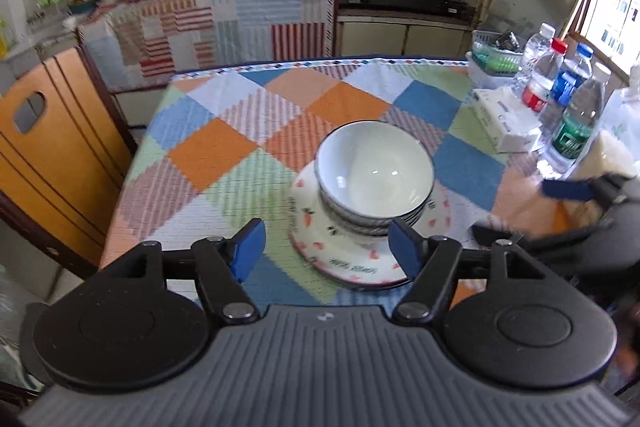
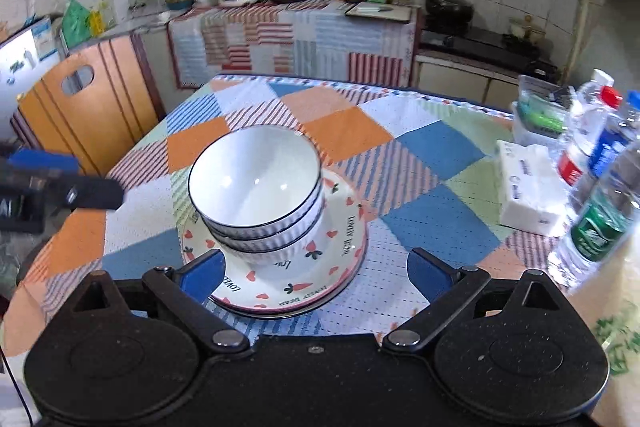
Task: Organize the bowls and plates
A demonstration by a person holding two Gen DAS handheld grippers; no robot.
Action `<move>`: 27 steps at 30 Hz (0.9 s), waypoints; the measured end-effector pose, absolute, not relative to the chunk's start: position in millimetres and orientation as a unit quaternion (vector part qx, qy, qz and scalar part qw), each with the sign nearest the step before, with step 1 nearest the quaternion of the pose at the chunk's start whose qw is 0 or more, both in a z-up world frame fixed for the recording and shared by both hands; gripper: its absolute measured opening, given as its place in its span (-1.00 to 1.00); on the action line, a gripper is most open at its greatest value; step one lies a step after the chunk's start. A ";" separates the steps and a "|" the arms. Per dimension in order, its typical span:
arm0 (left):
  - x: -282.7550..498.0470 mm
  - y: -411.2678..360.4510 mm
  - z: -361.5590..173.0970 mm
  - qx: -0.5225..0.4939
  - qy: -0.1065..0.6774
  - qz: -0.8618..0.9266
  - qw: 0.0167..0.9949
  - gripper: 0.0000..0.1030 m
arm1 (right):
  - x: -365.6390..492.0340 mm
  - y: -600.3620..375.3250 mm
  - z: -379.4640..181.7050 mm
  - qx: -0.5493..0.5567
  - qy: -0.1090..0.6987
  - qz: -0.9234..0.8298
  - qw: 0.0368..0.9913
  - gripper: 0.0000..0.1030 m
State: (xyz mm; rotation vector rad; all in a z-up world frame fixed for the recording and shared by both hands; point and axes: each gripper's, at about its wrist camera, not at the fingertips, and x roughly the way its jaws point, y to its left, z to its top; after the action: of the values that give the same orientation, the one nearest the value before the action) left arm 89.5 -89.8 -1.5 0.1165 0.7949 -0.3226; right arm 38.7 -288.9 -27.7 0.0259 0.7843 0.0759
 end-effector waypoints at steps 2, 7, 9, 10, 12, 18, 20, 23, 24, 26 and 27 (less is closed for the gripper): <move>81.4 -83.6 1.4 0.058 0.383 -0.150 0.910 0.37 | 32.9 -292.6 -22.3 0.027 0.383 0.015 0.923 0.93; 62.3 -74.4 8.4 0.052 0.371 -0.154 0.914 0.66 | 14.2 -297.3 -12.0 0.060 0.394 -0.014 0.917 0.93; 57.3 -73.1 9.0 0.051 0.372 -0.147 0.915 0.67 | 4.2 -293.3 -6.5 0.049 0.391 -0.021 0.919 0.92; 54.9 -72.9 8.6 0.052 0.375 -0.141 0.915 0.72 | -0.9 -290.3 -3.5 0.042 0.389 -0.026 0.920 0.93; 49.9 -71.1 7.3 0.056 0.376 -0.135 0.915 0.74 | -10.9 -285.7 2.9 0.035 0.382 -0.037 0.923 0.93; 39.7 -62.4 2.0 0.052 0.379 -0.123 0.916 0.75 | -35.7 -274.1 17.0 0.041 0.376 -0.069 0.923 0.93; 38.7 -63.2 0.9 0.058 0.378 -0.117 0.917 0.75 | -41.1 -269.4 17.1 0.034 0.374 -0.073 0.924 0.93; 34.8 -61.5 -0.9 0.053 0.369 -0.112 0.921 0.75 | -45.6 -262.9 13.7 0.021 0.375 -0.080 0.924 0.93; 34.1 -61.3 -1.7 0.052 0.370 -0.113 0.921 0.75 | -47.2 -261.1 12.9 0.017 0.374 -0.081 0.924 0.93; 31.5 -62.3 -3.2 0.053 0.367 -0.113 0.922 0.75 | -50.0 -258.3 11.5 0.014 0.374 -0.082 0.924 0.93; 29.9 -62.9 -3.7 0.056 0.364 -0.111 0.923 0.75 | -51.1 -257.2 11.1 0.014 0.373 -0.079 0.924 0.93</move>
State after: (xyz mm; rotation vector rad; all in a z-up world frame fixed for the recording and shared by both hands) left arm 29.9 -62.9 -3.7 0.1144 0.7473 -0.2279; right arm -51.1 -257.2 11.1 0.0284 0.7649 -0.1615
